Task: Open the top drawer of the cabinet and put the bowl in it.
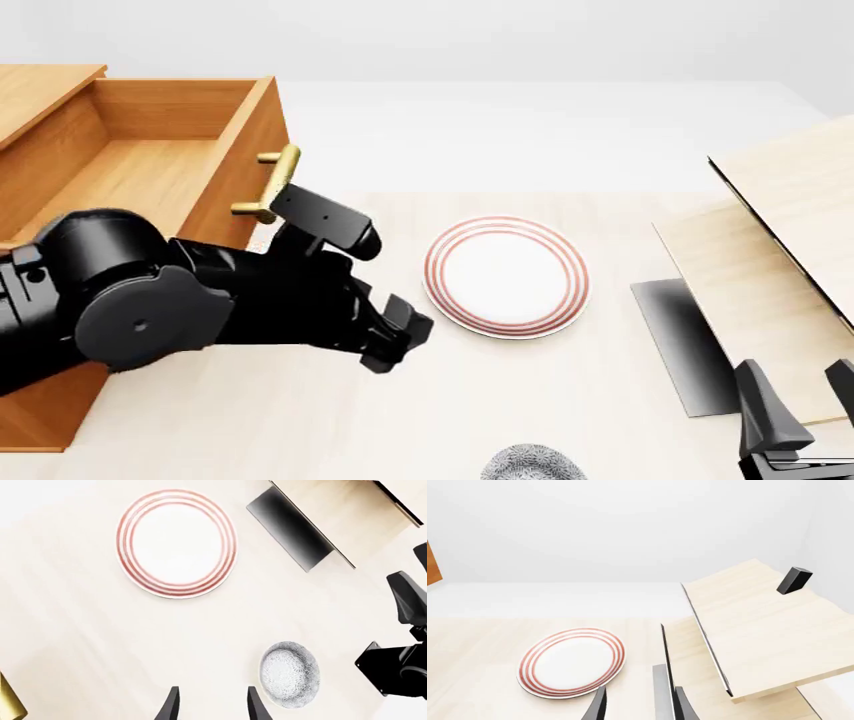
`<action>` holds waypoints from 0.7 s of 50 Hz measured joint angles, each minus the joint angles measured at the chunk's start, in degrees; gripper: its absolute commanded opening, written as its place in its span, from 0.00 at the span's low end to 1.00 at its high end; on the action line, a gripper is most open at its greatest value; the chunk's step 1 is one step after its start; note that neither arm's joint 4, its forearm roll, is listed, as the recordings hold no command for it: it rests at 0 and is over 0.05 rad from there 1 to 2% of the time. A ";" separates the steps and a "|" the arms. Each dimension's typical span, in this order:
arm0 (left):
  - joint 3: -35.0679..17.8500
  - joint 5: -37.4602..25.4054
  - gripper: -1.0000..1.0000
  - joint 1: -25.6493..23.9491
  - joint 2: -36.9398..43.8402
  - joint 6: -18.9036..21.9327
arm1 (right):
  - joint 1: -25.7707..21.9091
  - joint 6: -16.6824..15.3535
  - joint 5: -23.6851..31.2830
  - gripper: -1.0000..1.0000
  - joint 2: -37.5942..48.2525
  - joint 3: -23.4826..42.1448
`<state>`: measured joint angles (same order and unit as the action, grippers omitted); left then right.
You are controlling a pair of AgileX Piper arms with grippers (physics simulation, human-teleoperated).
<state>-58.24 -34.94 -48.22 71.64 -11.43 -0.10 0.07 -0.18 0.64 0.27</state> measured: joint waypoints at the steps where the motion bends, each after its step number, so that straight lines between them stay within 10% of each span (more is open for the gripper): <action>1: 0.06 0.13 1.00 -0.19 0.29 -0.17 | 0.00 0.00 0.00 1.00 0.00 0.00; 35: 0.62 5.25 1.00 -5.68 10.26 -3.83 | 0.00 0.00 0.00 1.00 0.00 0.00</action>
<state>-57.62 -29.68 -53.90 81.89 -15.26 -0.10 0.06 -0.18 0.64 0.27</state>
